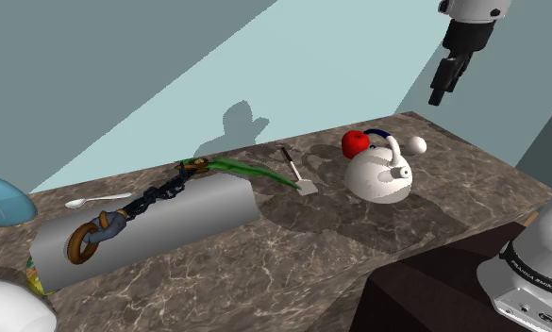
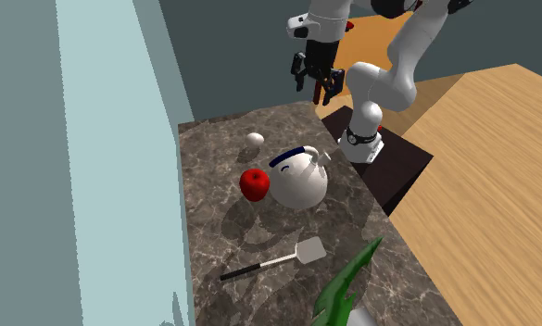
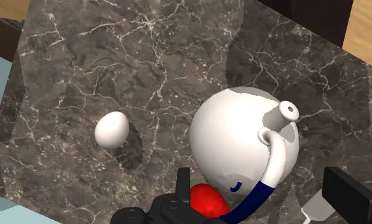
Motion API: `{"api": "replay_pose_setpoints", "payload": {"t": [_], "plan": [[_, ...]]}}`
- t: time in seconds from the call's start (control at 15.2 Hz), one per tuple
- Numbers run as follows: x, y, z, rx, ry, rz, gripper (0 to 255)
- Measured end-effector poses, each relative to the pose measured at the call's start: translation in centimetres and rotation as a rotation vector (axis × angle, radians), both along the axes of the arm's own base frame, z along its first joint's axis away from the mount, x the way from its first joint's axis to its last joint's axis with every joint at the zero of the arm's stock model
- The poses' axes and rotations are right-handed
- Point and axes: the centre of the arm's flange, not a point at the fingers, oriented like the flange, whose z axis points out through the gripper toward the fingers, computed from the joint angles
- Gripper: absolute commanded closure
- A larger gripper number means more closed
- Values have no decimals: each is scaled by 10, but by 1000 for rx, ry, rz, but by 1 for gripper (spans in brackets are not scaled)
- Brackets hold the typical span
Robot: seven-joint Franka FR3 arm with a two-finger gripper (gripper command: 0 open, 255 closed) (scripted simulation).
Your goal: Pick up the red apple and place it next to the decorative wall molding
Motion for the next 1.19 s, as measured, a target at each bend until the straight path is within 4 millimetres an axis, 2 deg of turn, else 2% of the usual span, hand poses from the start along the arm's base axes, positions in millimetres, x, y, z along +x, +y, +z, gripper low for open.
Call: {"api": "replay_pose_setpoints", "payload": {"t": [0.07,0.2,0.92,1.19], "plan": [[0,0,0,0,0,0,0],[13,3,-12,-3,-2,-7,0],[124,11,-90,-34,-30,-75,0],[170,7,-119,-45,-41,-100,0]]}}
